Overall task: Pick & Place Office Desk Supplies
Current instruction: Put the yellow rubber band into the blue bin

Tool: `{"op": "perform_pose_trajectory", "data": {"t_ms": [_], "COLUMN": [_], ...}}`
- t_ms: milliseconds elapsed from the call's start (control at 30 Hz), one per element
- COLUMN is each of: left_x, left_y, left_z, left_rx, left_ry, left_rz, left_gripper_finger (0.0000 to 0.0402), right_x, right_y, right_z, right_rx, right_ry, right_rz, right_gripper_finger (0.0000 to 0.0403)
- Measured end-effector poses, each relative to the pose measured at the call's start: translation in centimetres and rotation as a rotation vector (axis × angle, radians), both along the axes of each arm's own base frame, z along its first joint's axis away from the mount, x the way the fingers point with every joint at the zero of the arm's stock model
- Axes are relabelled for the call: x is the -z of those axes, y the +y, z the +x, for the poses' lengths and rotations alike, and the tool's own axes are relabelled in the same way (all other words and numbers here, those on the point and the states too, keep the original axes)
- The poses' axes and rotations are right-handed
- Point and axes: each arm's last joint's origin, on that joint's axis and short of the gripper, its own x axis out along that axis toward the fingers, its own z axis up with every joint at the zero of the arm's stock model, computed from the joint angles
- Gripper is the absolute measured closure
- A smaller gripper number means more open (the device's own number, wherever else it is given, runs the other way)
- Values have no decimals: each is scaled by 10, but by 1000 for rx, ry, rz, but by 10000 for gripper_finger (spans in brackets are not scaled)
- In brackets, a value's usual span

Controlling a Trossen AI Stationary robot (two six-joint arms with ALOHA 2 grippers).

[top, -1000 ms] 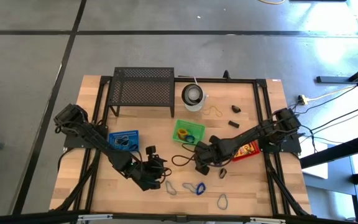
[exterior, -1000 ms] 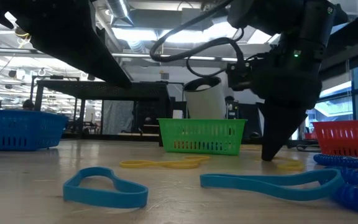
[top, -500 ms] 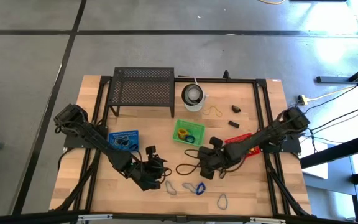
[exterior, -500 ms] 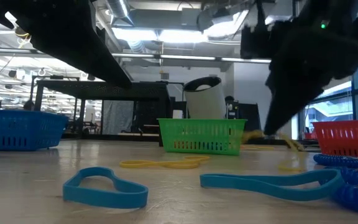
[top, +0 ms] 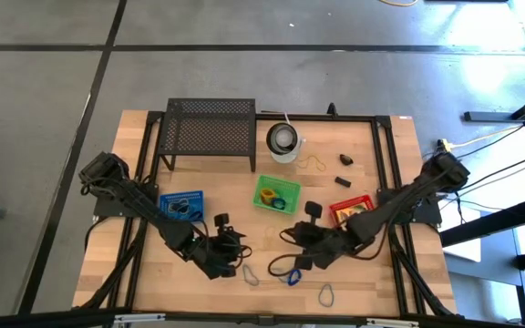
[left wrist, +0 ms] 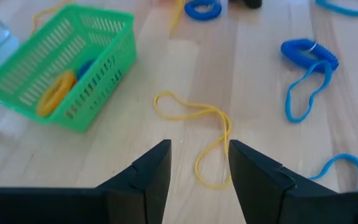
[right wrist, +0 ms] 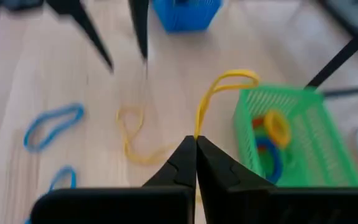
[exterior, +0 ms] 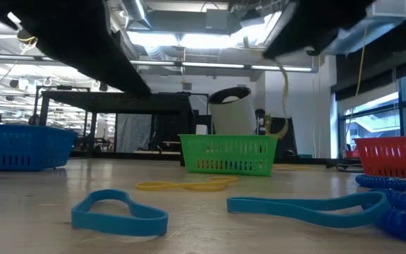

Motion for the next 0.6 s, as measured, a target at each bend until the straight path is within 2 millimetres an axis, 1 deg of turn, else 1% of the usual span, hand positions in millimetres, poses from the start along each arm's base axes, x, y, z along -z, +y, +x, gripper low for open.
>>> {"op": "perform_pose_trajectory", "data": {"t_ms": [133,433,600], "left_x": [-6,-26,-34], "left_y": [-1,-7,-4], "left_z": [7,21,28], "left_rx": [33,97,45], "left_ry": [-64,-264,-364], "left_rz": [8,-13,-14], "left_gripper_finger": [242,210,194], "right_x": [-8,-12,-20], "right_y": [1,2,5], "right_z": [1,3,9], "right_rx": [17,23,-11], "right_ry": [-67,-111,-188], "right_rz": [-12,-11,-19], "right_gripper_finger": [397,397,397]}}
